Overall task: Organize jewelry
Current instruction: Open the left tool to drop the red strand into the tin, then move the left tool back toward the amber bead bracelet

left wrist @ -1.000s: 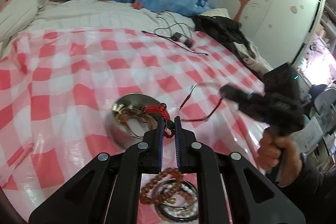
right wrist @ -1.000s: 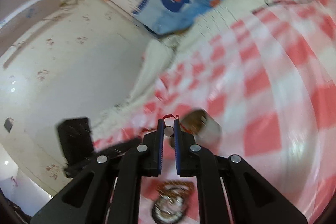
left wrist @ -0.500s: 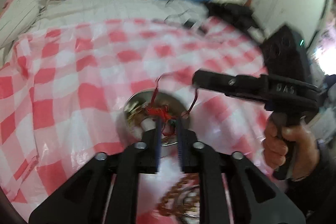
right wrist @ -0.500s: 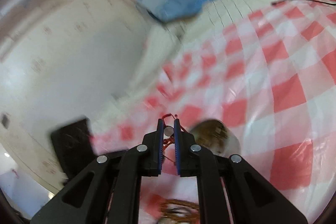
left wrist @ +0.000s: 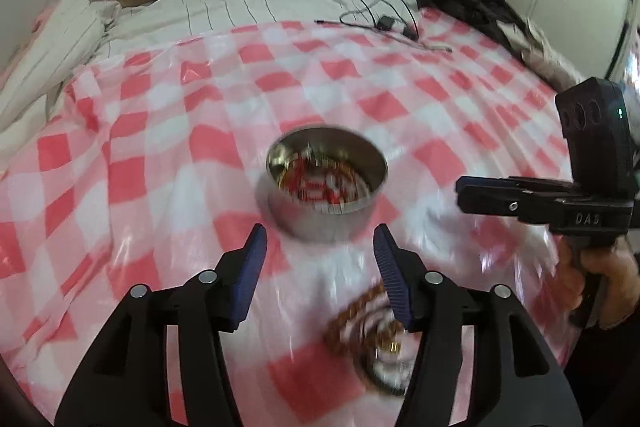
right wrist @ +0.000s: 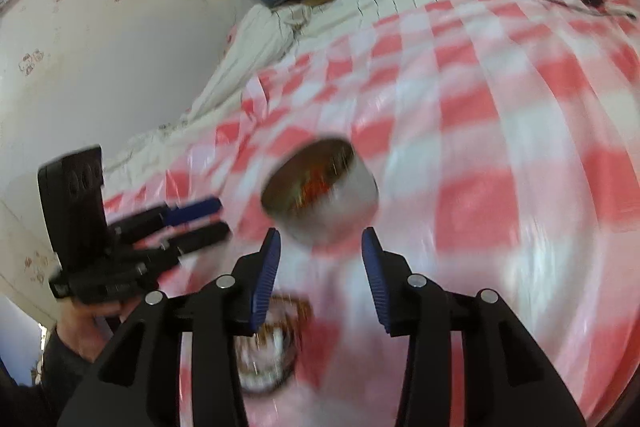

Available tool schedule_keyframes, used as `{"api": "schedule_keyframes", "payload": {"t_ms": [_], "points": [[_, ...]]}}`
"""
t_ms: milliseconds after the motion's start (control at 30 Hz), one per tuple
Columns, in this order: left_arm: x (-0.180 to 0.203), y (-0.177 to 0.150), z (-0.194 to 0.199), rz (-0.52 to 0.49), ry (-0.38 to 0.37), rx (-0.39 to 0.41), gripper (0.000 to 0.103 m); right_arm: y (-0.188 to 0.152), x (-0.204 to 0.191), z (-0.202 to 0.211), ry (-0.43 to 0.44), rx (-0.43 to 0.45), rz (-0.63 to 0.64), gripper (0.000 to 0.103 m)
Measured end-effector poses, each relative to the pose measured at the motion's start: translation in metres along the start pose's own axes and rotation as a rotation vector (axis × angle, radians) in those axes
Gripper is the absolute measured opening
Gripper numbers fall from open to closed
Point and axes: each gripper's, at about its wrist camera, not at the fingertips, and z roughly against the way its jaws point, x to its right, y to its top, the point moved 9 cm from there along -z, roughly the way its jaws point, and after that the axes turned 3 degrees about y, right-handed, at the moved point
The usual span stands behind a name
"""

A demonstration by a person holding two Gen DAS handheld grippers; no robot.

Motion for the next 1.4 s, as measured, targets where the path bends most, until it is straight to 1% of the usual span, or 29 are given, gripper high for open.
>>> {"api": "schedule_keyframes", "payload": {"t_ms": [67, 133, 200, 367, 433, 533, 633, 800, 900, 967, 1100, 1300, 1400], "points": [[0.007, -0.013, 0.004, -0.059, 0.025, -0.017, 0.056, -0.007, 0.001, 0.002, 0.024, 0.0, -0.036, 0.043], [0.012, -0.023, 0.008, -0.116, 0.058, -0.03, 0.058, -0.005, -0.005, 0.002, 0.069, 0.007, -0.054, 0.048], [0.014, -0.035, 0.012, -0.145, 0.075, -0.042, 0.059, -0.005, -0.01, 0.0, 0.07, 0.005, -0.036, 0.051], [0.013, -0.051, 0.016, -0.194, 0.113, -0.066, 0.06, -0.015, -0.011, -0.014, 0.054, -0.038, -0.024, 0.051], [0.011, -0.054, 0.017, -0.208, 0.125, -0.071, 0.061, -0.017, -0.011, -0.019, 0.048, -0.048, -0.021, 0.051], [0.009, -0.055, 0.02, -0.223, 0.141, -0.066, 0.062, -0.019, -0.011, -0.025, 0.043, -0.059, -0.013, 0.057], [0.01, -0.053, 0.021, -0.239, 0.155, -0.057, 0.066, -0.022, -0.012, -0.028, 0.039, -0.072, -0.005, 0.057], [0.012, -0.053, 0.019, -0.277, 0.186, -0.062, 0.066, -0.025, -0.013, -0.032, 0.037, -0.09, 0.001, 0.058], [0.012, -0.053, 0.018, -0.285, 0.19, -0.067, 0.066, -0.026, -0.014, -0.033, 0.031, -0.1, 0.012, 0.06], [0.012, -0.055, 0.017, -0.301, 0.186, -0.081, 0.066, -0.028, -0.014, -0.034, 0.021, -0.108, 0.023, 0.061], [0.014, -0.068, 0.011, -0.367, 0.174, -0.139, 0.066, -0.03, -0.013, -0.035, 0.009, -0.119, 0.035, 0.063], [0.008, -0.075, -0.008, -0.362, 0.203, -0.191, 0.066, -0.035, -0.013, -0.039, -0.006, -0.143, 0.05, 0.063], [0.006, -0.072, -0.014, -0.343, 0.2, -0.193, 0.066, -0.036, -0.011, -0.04, -0.014, -0.15, 0.054, 0.064]]}}
